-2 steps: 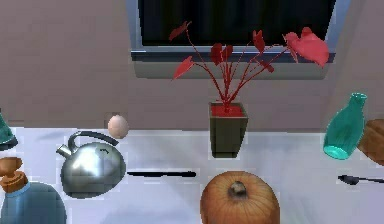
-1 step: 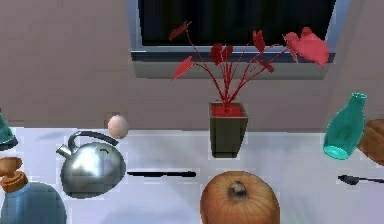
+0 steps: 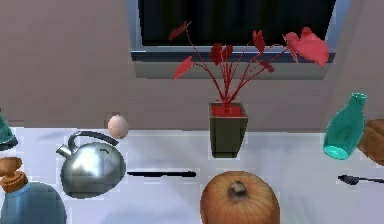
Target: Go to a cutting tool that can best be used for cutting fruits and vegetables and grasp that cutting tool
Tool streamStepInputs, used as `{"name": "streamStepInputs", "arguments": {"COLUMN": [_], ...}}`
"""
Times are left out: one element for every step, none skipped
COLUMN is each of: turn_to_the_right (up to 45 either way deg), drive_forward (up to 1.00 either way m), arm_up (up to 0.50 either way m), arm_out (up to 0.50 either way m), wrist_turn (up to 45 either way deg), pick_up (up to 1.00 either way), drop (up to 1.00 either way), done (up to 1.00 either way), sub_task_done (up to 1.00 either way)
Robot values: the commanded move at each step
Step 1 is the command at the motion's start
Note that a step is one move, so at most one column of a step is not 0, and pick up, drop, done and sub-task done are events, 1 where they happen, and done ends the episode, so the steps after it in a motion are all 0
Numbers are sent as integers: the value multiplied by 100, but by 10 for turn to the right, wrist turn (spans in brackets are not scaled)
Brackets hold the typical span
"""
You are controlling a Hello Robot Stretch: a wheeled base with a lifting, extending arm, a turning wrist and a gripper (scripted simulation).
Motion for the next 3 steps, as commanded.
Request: {"name": "streamStepInputs", "arguments": {"turn_to_the_right": [0, 0, 0], "drive_forward": [0, 0, 0], "arm_up": [0, 10, 0], "arm_out": [0, 0, 0], "wrist_turn": [0, 0, 0], "pick_up": [100, 0, 0], "drop": [0, 0, 0], "done": [0, 0, 100], "sub_task_done": [0, 0, 0]}}
